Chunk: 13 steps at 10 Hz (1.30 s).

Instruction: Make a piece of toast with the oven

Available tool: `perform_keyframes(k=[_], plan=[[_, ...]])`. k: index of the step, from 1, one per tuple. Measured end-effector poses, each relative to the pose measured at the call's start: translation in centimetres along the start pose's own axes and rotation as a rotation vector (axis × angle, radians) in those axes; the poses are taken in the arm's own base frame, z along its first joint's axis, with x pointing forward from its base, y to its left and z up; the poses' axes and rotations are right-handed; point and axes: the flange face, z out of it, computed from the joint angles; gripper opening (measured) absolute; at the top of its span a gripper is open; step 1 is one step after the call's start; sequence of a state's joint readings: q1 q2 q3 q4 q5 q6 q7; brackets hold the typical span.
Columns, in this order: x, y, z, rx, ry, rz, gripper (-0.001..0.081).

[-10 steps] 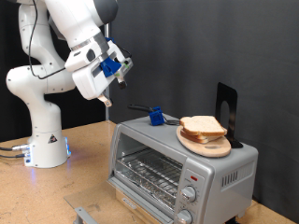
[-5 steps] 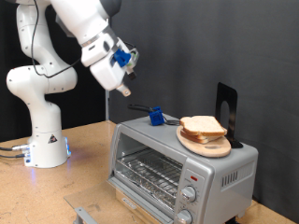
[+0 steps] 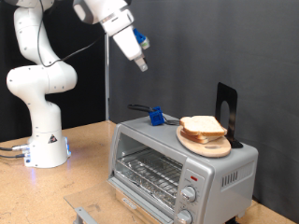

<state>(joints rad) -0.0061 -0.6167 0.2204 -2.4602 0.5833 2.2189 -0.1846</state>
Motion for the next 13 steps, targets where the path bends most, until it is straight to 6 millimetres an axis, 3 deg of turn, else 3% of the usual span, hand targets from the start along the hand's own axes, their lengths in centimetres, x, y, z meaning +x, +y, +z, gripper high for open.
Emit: perform_keyframes(k=[3,7,13], plan=[[-1.5,-2.6,0.5,-0.01,-0.06,0.051,0.0806],[-2.3,-2.5,1.0,-0.022,-0.087,0.052,0.0806],[-3.8,-1.1,5.7,-0.071,-0.06,0.001,0.0806]])
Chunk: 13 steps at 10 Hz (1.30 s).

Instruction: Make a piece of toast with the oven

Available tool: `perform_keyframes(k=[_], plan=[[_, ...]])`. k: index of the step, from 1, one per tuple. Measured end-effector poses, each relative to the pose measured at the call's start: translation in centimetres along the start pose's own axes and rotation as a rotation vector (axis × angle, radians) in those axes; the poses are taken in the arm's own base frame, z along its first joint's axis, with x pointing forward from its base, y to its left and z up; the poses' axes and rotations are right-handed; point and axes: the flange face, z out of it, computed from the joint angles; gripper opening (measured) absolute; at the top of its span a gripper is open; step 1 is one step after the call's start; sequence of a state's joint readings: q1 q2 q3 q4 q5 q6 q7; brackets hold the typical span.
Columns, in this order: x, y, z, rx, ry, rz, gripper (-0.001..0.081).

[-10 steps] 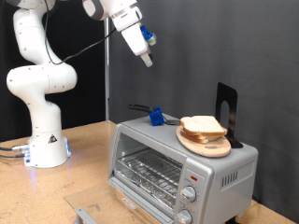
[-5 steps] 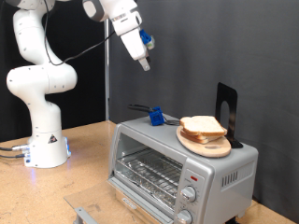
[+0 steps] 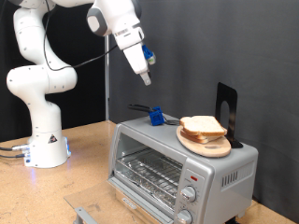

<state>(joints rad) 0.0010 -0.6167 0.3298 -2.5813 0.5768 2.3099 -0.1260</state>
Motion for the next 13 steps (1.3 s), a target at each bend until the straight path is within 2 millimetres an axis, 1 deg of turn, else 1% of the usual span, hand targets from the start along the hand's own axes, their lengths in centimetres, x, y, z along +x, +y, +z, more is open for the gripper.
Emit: perform_keyframes(k=[2,4,7,9,13], plan=[[-0.3,0.5,1.6,0.018,0.005,-0.002,0.0806],[-0.5,1.1,3.7,0.025,0.007,0.004,0.0806],[-0.5,1.1,6.6,0.045,-0.002,0.004,0.0806],[-0.8,0.7,7.8,0.051,-0.02,-0.003,0.0806],[-1.4,-0.1,9.0,0.024,-0.024,-0.029,0.0806]])
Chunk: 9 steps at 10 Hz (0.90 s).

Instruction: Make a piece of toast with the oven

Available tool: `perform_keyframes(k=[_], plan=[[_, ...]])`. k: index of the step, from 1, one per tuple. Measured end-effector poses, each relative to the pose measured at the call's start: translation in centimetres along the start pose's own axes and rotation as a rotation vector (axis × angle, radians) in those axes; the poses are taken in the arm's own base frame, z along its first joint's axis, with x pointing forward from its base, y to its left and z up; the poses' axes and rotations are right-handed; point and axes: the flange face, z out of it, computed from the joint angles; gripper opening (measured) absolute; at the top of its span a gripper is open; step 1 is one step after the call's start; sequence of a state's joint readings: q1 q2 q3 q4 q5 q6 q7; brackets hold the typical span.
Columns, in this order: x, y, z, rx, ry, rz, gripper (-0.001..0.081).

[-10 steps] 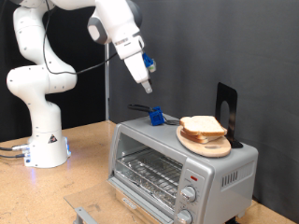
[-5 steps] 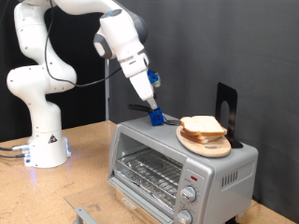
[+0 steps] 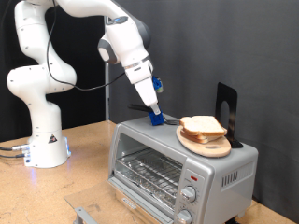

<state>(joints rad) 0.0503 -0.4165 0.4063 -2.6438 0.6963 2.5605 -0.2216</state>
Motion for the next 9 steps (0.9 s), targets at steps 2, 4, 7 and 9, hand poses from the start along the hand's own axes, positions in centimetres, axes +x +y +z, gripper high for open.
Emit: perform_keyframes(k=[2,4,7,9], plan=[[0.0,-0.2,0.1,-0.026,0.007,0.003,0.0806],[0.1,0.1,0.1,-0.048,0.007,0.014,0.0806],[0.4,0.9,-0.1,-0.075,0.009,0.021,0.0806],[0.4,1.0,-0.1,-0.077,0.009,0.021,0.0806]])
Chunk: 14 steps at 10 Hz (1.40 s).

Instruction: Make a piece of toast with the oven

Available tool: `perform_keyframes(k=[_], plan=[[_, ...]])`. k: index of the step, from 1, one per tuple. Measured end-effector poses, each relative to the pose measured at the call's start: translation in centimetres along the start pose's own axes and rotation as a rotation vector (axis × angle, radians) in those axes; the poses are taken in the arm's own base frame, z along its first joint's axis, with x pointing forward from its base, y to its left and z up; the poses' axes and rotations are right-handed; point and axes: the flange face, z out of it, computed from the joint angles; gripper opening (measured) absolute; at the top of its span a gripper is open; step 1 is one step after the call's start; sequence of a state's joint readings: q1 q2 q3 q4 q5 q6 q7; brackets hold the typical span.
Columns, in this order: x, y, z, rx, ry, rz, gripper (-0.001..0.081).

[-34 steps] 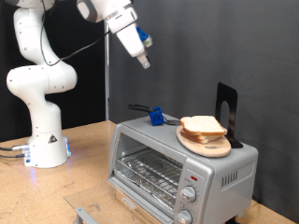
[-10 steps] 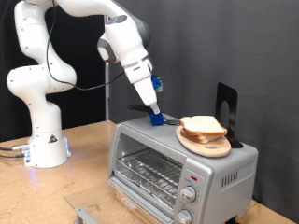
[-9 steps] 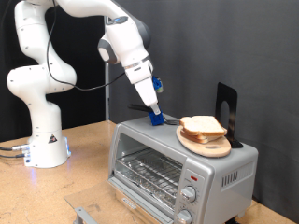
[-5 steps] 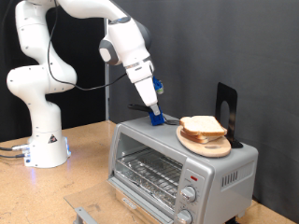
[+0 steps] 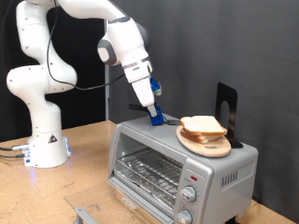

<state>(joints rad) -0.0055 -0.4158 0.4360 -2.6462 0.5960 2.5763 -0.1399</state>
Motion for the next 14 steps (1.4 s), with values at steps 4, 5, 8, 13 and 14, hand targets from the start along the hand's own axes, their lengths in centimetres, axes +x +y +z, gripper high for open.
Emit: perform_keyframes(k=[4,5,8,13,14], plan=[[-0.1,-0.2,0.7,0.025,-0.012,-0.008,0.0806],[-0.2,-0.2,1.1,0.026,-0.021,-0.008,0.0806],[-0.3,-0.3,1.8,0.027,-0.028,-0.005,0.0806],[-0.3,-0.8,2.0,0.037,-0.027,0.002,0.0806],[-0.4,-0.9,2.1,0.037,-0.033,0.005,0.0806]])
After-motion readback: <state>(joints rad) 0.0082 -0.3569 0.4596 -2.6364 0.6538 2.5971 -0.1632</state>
